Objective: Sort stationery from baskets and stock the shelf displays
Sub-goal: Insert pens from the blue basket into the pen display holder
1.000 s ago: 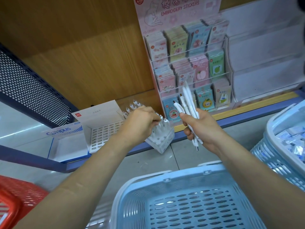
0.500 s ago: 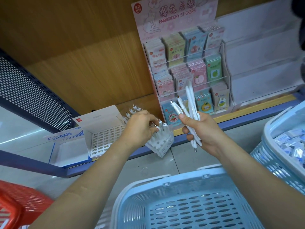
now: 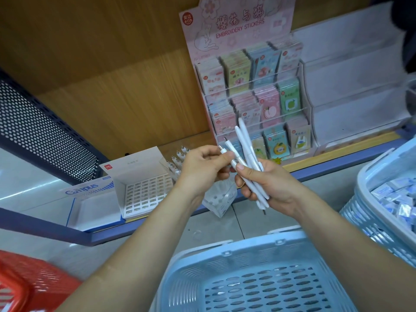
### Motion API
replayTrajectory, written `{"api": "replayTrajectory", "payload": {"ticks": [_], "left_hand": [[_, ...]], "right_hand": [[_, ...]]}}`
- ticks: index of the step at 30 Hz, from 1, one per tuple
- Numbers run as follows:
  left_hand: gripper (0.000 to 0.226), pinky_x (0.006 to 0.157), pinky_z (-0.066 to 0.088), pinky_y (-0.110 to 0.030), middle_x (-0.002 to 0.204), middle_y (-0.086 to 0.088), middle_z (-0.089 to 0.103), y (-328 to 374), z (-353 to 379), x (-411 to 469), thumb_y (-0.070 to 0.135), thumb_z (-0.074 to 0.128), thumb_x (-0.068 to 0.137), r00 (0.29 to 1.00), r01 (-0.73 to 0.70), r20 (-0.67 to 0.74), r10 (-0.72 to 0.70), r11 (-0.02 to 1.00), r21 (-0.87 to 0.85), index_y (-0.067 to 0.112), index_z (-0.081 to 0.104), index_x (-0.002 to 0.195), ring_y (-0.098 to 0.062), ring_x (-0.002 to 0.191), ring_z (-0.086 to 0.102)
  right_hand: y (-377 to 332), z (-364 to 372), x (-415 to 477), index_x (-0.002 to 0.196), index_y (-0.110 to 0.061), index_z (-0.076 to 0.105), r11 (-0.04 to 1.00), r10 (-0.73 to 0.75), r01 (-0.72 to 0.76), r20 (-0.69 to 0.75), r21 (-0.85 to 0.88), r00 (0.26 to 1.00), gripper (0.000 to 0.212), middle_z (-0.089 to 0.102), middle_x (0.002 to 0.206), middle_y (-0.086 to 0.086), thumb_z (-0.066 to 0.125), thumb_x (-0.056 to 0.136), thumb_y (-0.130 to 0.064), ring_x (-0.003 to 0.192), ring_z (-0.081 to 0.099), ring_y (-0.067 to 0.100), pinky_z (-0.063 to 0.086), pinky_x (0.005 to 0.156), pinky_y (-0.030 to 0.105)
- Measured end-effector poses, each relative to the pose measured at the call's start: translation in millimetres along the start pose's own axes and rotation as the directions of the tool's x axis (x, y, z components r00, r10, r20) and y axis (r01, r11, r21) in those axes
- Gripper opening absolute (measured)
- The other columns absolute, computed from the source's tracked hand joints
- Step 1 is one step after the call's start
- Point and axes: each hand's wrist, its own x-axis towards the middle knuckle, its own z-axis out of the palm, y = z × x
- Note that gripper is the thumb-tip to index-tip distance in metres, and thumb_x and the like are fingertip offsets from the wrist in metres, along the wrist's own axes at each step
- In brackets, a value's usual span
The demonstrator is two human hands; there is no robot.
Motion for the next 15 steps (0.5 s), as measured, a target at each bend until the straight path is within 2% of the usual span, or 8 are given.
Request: {"api": "replayTrajectory", "payload": {"ticks": [2, 4, 5, 7, 9, 10, 13, 15], "left_hand": [[0.009, 0.059, 0.055, -0.021, 0.066, -0.005, 0.068, 8, -7, -1, 0.005, 0.069, 0.087, 0.996, -0.058, -0.07, 0.054, 0.997, -0.058, 0.0, 0.069, 0.094, -0.013, 0.057, 0.061], [0.007, 0.061, 0.056, -0.021, 0.071, -0.007, 0.071, 21, -23, -2, 0.0, 0.066, 0.088, 0.977, -0.16, -0.155, 0.146, 0.983, -0.085, 0.007, 0.069, 0.089, -0.015, 0.06, 0.064], [0.011, 0.064, 0.057, -0.022, 0.075, -0.008, 0.072, 26, -33, -3, -0.001, 0.065, 0.088, 0.963, -0.205, -0.189, 0.191, 0.977, -0.058, 0.009, 0.069, 0.088, -0.016, 0.062, 0.066], [0.016, 0.07, 0.061, -0.031, 0.083, -0.011, 0.073, 31, -50, -6, -0.001, 0.067, 0.086, 0.929, -0.277, -0.216, 0.301, 0.952, 0.133, 0.014, 0.07, 0.089, -0.024, 0.07, 0.069], [0.022, 0.076, 0.06, -0.038, 0.085, -0.007, 0.072, 22, -57, -8, 0.0, 0.069, 0.083, 0.91, -0.3, -0.151, 0.386, 0.864, 0.404, 0.021, 0.071, 0.092, -0.026, 0.077, 0.068], [0.023, 0.077, 0.059, -0.038, 0.083, -0.001, 0.071, 12, -56, -10, 0.002, 0.07, 0.083, 0.907, -0.31, -0.098, 0.409, 0.808, 0.501, 0.023, 0.071, 0.092, -0.021, 0.076, 0.066], [0.018, 0.077, 0.058, -0.035, 0.078, 0.018, 0.067, -17, -52, -11, 0.012, 0.07, 0.085, 0.889, -0.364, 0.017, 0.457, 0.686, 0.63, 0.028, 0.072, 0.094, -0.005, 0.071, 0.064], [0.017, 0.079, 0.058, -0.034, 0.082, 0.015, 0.069, -27, -49, -9, 0.015, 0.07, 0.087, 0.884, -0.378, 0.049, 0.464, 0.65, 0.659, 0.026, 0.072, 0.1, -0.005, 0.075, 0.065]], "right_hand": [[-1, 0, -1, 0.095, -0.01, 0.06, 1.0, 0.027, -0.027, -0.043, -0.01, 0.999, 0.019, 0.063, 0.067, 0.008, 0.063, 0.09, -0.029, 0.048, 0.055, 0.017, 0.041, 0.041, 0.021], [-1, -1, 2, 0.092, -0.011, 0.059, 0.999, 0.044, -0.042, -0.167, 0.015, 0.985, 0.016, 0.06, 0.062, 0.006, 0.059, 0.095, -0.027, 0.043, 0.051, 0.015, 0.037, 0.038, 0.02], [0, -3, 3, 0.089, -0.012, 0.059, 0.999, 0.045, -0.043, -0.241, 0.015, 0.969, 0.017, 0.056, 0.058, 0.005, 0.059, 0.096, -0.027, 0.041, 0.046, 0.014, 0.034, 0.037, 0.02], [1, -6, 6, 0.085, -0.012, 0.061, 0.999, 0.031, -0.042, -0.348, -0.025, 0.937, 0.021, 0.047, 0.053, 0.002, 0.058, 0.097, -0.03, 0.038, 0.037, 0.011, 0.028, 0.035, 0.018], [0, -6, 6, 0.087, -0.012, 0.066, 0.997, 0.037, -0.058, -0.372, -0.046, 0.928, 0.023, 0.043, 0.051, 0.001, 0.057, 0.097, -0.03, 0.037, 0.032, 0.01, 0.025, 0.035, 0.018], [-1, -5, 6, 0.088, -0.011, 0.069, 0.996, 0.056, -0.076, -0.368, -0.04, 0.928, 0.022, 0.043, 0.051, 0.002, 0.056, 0.096, -0.027, 0.037, 0.03, 0.011, 0.024, 0.035, 0.019], [-3, -3, 6, 0.089, -0.006, 0.072, 0.992, 0.115, -0.124, -0.359, -0.002, 0.926, 0.023, 0.046, 0.053, 0.004, 0.052, 0.09, -0.018, 0.037, 0.028, 0.012, 0.022, 0.035, 0.019], [-1, -4, 6, 0.089, -0.007, 0.07, 0.993, 0.104, -0.114, -0.348, -0.009, 0.932, 0.021, 0.046, 0.056, 0.004, 0.05, 0.092, -0.014, 0.038, 0.027, 0.01, 0.021, 0.036, 0.019]]}}
